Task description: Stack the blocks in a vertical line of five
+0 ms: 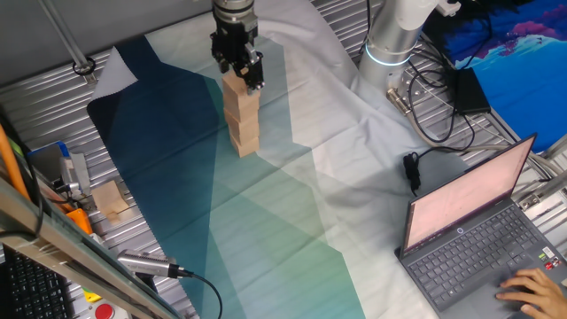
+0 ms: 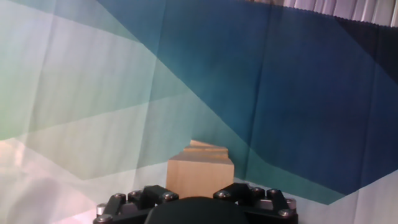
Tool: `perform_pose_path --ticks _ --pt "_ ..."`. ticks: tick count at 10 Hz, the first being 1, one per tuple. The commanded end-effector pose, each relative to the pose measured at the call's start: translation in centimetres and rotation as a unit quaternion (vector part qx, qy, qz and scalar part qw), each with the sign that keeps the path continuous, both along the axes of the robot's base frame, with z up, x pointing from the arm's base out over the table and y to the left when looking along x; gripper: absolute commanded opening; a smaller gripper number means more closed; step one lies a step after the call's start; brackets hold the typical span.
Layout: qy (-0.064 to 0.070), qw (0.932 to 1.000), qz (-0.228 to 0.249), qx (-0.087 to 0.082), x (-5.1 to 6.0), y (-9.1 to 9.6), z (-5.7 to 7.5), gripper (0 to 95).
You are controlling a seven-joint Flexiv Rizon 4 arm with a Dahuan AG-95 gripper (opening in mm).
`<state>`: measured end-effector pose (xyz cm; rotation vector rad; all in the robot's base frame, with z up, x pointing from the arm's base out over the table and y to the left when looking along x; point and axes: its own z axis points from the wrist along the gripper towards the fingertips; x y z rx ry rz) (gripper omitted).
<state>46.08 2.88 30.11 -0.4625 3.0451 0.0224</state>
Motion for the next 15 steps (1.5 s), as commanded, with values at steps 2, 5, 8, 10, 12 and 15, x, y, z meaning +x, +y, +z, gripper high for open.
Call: perform_pose_path --ticks 2,5,8,10,12,15 --pt "0.004 0.9999 -0.013 -0.002 2.2 1.9 1.0 57.0" --pt "0.009 0.9997 -0.018 -0.011 5.5 5.5 1.6 0.0" --pt "0.004 0.9999 -0.010 -0.013 6.2 8.1 0.5 0.0" --pt "0.013 0.9997 -0.010 -0.021 6.4 9.0 0.0 0.0" --pt "0.024 0.9994 -0.007 -0.023 6.4 9.3 -0.1 0.0" --pt "0.029 0.9992 0.013 -0.023 6.3 9.3 -0.1 0.0"
